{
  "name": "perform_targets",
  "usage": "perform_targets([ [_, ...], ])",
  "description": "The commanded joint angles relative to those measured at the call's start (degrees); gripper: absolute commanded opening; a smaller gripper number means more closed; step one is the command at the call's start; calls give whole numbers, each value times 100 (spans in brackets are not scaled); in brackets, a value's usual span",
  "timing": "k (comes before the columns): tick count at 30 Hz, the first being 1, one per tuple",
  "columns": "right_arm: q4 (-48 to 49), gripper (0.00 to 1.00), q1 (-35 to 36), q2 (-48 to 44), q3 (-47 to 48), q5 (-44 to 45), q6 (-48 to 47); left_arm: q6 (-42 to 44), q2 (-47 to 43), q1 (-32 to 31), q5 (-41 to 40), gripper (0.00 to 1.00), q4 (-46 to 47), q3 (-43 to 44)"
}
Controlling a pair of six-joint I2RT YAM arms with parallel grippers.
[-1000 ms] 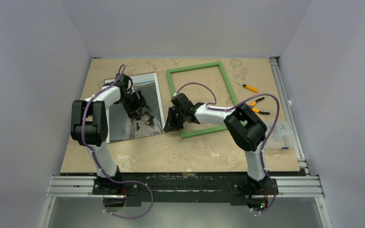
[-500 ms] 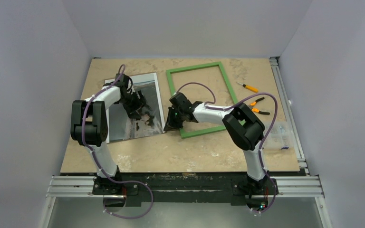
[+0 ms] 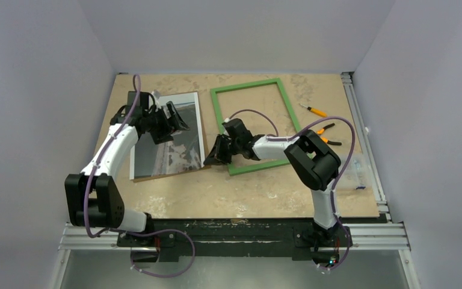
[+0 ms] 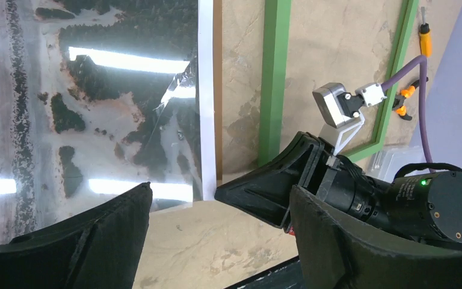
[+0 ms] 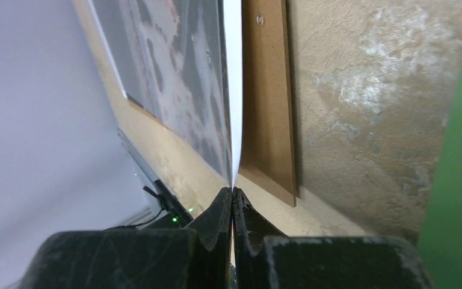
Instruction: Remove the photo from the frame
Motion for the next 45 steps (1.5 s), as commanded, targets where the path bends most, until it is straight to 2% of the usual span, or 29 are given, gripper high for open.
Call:
perform_targets([
  [1, 1593, 0, -125, -569, -467, -481, 432, 127, 44, 20, 155, 82, 114, -102],
  [4, 2427, 0, -224, -608, -867, -666, 612, 0, 252, 20, 344, 82, 165, -5],
  [6, 2570, 0, -262, -652, -1018, -653, 574, -96, 385, 42, 462, 81, 230, 64],
  [11, 1242, 2, -245, -469, -603, -646, -126, -326, 836, 126, 628, 81, 334, 279],
  [14, 996, 25, -131, -375, -452, -469, -285, -499, 1290, 225, 737, 81, 403, 441],
  [17, 760, 36, -112, -287, -308, -298, -523, -641, 1732, 450, 749, 80, 417, 563],
  [22, 827, 37, -128, 7, -188, -368, -503, -614, 2276, 552, 438, 77, 23, 707],
  [26, 677, 36, -112, 81, -176, -216, -437, -732, 2334, 549, 203, 76, -61, 602],
  [30, 537, 37, -112, 139, -149, -174, -479, -790, 2479, 554, 234, 76, -108, 654],
  [40, 1026, 38, -39, 171, -235, -261, 158, -812, 2507, 549, 204, 76, -129, 632],
  [45, 832, 38, 40, 171, -236, -162, 239, -842, 2566, 554, 241, 76, -218, 697],
])
